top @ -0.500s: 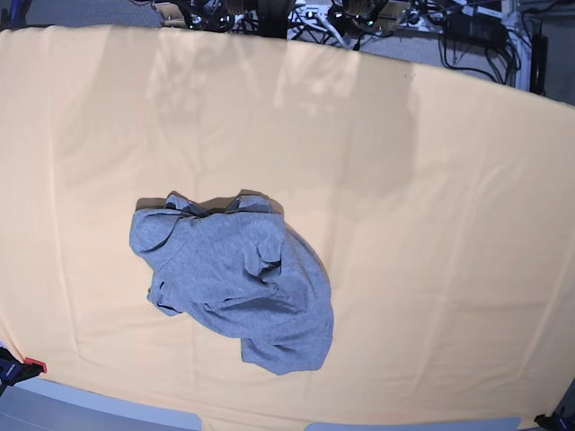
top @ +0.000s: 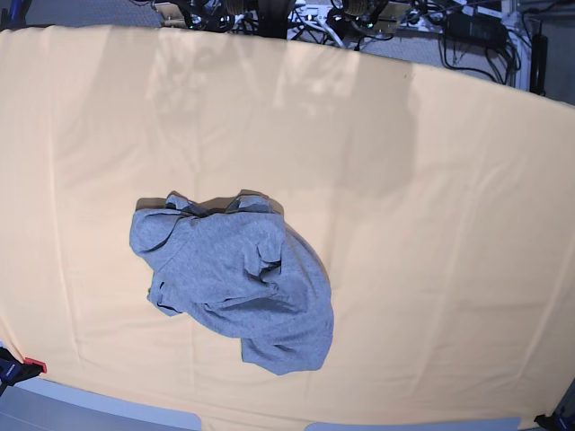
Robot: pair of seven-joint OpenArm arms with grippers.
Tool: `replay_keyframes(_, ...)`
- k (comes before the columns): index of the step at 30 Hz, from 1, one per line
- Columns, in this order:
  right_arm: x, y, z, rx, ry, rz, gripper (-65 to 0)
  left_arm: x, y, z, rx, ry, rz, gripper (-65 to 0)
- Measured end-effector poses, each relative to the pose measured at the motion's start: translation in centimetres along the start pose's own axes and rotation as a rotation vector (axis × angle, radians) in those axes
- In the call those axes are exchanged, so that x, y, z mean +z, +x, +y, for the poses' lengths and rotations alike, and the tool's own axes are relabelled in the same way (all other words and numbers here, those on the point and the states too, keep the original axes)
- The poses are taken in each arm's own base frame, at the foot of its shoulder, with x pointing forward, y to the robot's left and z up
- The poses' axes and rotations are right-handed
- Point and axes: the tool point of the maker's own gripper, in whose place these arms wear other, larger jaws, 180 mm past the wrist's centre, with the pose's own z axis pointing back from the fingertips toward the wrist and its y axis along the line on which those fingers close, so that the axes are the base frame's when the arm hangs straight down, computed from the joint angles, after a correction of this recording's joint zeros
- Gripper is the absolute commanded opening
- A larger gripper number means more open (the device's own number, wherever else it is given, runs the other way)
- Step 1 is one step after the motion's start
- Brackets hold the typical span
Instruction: Layout the t-shirt on the table in an organized manner, then fold the t-shirt properly
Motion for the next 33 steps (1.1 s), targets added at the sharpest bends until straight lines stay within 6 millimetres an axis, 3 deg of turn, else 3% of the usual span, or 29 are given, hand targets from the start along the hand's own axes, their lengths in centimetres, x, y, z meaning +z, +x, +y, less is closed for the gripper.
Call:
replay_keyframes(7,0.2,1.8,-0.1,0.009,-0.003,-0.044,-65.0,0.0,0.3,-0.1,-0.003,-0.002,-0.008,-65.0)
replay_keyframes(10,0.2,1.7,-0.1,0.007,-0.003,-0.023,-65.0,0.0,0.3,-0.2,-0.005,-0.004,0.004,-65.0)
replay_keyframes(16,0.9,-4.0,0.8,0.026,0.064,0.203,-65.0,0.7,-3.0,0.1,0.007,-0.009,0.119,-65.0)
replay_keyframes(22,2.7,-9.0,0.8,0.048,0.077,0.252,-65.0,2.9,-6.9,0.9,0.046,-0.014,0.174,-65.0)
replay_keyframes(28,6.3,-12.0,1.1,0.113,0.162,0.263,-65.0,6.3,-7.8,0.9,0.03,-0.089,0.195,-65.0)
replay_keyframes(33,11.0,-14.4,0.5,0.148,0.185,0.279,-65.0,10.7,-9.3,1.7,-0.028,-0.113,0.212,-65.0)
